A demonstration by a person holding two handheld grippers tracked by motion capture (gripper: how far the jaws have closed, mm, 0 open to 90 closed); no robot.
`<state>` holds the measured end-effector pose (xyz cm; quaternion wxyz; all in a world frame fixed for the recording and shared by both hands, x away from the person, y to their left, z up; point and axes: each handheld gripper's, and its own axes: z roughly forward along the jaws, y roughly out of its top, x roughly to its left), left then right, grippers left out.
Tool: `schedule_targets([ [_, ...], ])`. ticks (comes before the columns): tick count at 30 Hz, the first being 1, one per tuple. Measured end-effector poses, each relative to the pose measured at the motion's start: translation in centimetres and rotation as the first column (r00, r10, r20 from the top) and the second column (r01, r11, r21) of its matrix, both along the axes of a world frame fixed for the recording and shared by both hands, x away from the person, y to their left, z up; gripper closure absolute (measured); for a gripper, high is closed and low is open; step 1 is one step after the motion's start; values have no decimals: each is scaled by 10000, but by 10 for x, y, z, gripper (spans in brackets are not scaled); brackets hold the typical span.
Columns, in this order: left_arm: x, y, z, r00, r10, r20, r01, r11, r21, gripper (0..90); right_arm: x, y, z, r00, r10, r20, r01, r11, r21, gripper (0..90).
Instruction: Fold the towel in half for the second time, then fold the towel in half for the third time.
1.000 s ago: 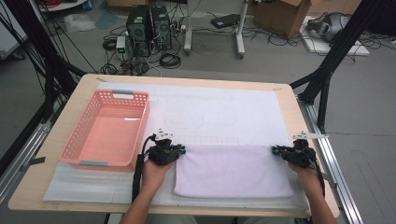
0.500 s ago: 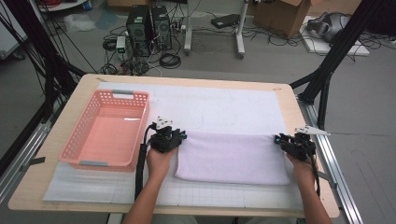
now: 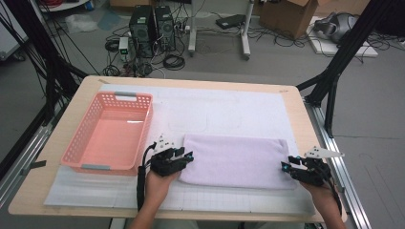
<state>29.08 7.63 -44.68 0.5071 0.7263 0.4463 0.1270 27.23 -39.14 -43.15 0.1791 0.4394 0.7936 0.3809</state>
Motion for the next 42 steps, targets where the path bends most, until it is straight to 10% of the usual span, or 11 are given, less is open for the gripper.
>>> schedule_targets([
  [3, -8, 3, -4, 9990, -81, -436, 101, 9990, 443, 666, -11, -1, -7, 9997, 54, -237, -69, 9979, -650, 573],
  [9, -28, 17, -1, 9993, 15, -369, 1, 9991, 430, 734, -31, -17, 0, 9982, -580, 135, 579, 9983, 103, 529],
  [14, -40, 21, 9, 9991, -120, 412, 134, 9993, -349, 548, -38, -20, 8, 9949, -812, 592, 753, 9925, 961, 446],
  [21, -42, 20, 14, 9957, -235, 901, 337, 9930, -1135, 338, -38, -9, 14, 9895, -762, 1231, 642, 9930, 990, 238],
  [25, -44, 19, 14, 9925, 198, 1210, -81, 9952, -971, 178, -36, -6, 14, 9876, -670, 1423, 520, 9929, 1069, 213],
  [42, -41, 18, 8, 9957, -360, 855, 419, 9967, -692, 306, -32, -3, 10, 9919, -498, 1170, 370, 9934, 1090, 195],
])
